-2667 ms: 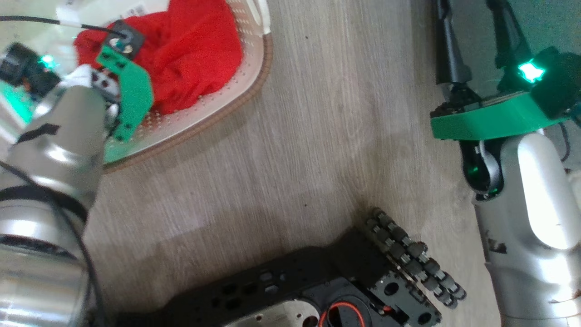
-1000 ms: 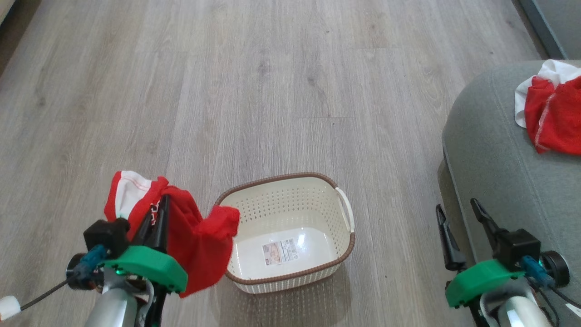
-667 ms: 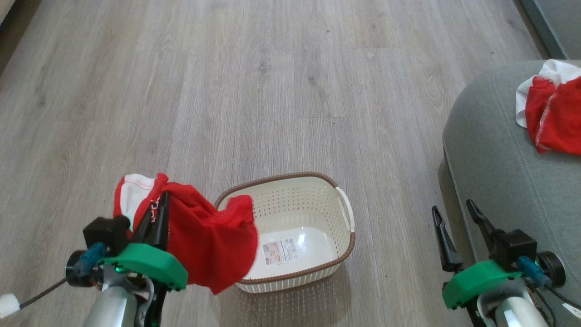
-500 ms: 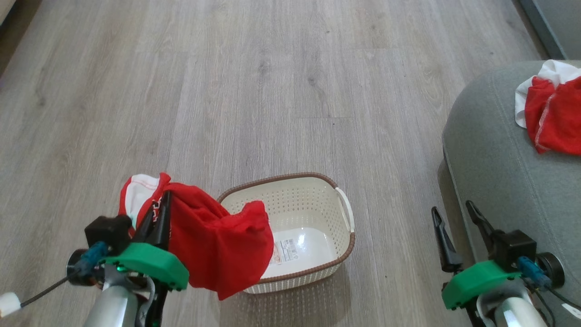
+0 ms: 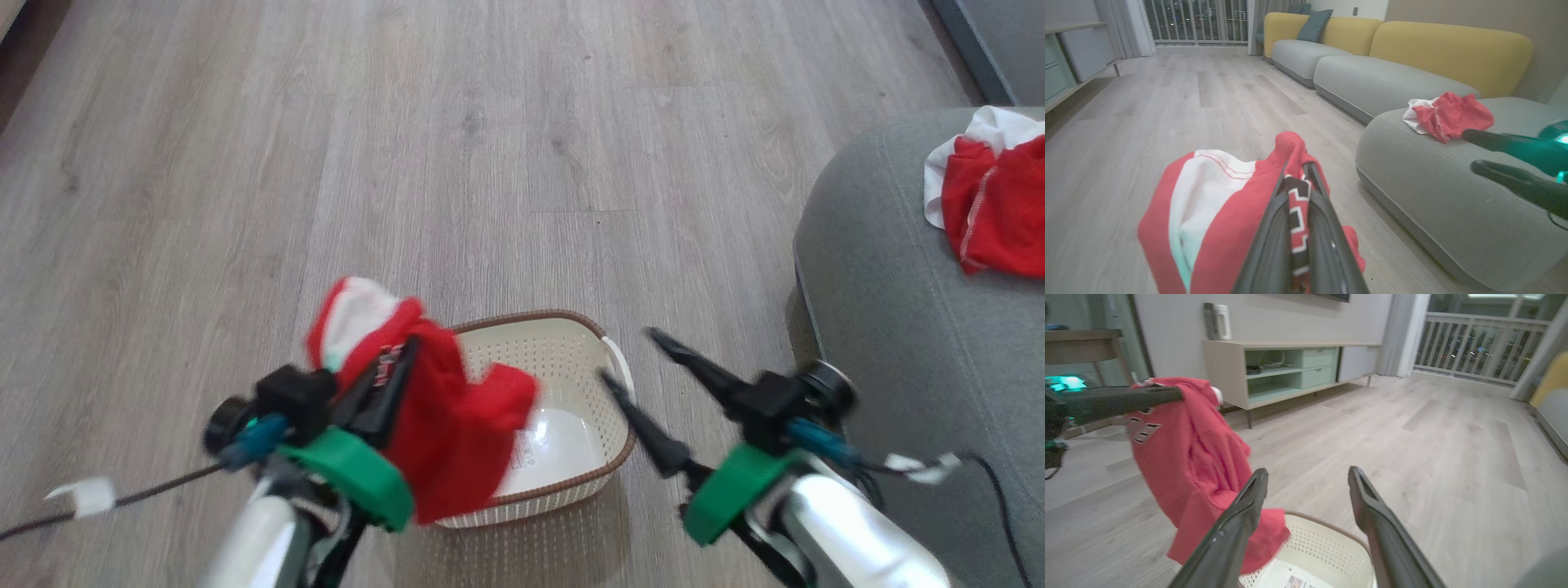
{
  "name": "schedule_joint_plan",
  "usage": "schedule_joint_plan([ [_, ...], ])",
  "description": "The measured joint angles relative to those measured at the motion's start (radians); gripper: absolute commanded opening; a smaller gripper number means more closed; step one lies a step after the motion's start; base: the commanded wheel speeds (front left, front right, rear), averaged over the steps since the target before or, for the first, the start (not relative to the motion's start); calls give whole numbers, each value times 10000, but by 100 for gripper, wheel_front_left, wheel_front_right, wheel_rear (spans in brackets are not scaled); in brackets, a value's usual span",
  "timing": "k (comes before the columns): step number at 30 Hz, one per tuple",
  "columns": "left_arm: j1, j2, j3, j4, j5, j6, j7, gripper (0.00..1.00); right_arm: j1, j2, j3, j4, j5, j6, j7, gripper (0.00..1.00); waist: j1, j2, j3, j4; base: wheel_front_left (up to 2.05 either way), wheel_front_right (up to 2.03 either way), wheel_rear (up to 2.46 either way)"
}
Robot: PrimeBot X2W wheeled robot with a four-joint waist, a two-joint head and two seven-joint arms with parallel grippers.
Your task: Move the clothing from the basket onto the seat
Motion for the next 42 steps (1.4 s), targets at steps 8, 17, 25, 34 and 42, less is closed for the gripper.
schedule_joint_plan([
  [8,-891,155,-1933,-685,-71,-86,395,0,-1816,-558,2709,132,988,0,0,100,0,0,3,220,0,0,0],
  [17,-1689,711,-4138,-1601,-1218,-86,232,0,-2832,-763,4362,863,2299,0,0,0,0,0,6,506,0,0,0],
  [25,-1740,1072,-4357,-1266,-1615,-86,-240,78,-2907,-1066,4389,840,3204,0,0,0,0,0,66,416,0,0,0],
  [34,-1630,972,-4366,-380,-1582,12,-773,100,-2883,-2008,2869,546,3064,0,0,0,1,0,295,-860,0,0,0],
  [42,-1683,462,-4727,-199,-1528,-6,-943,100,-2226,-2656,1400,435,2754,0,0,0,1,0,575,-2375,0,0,0],
])
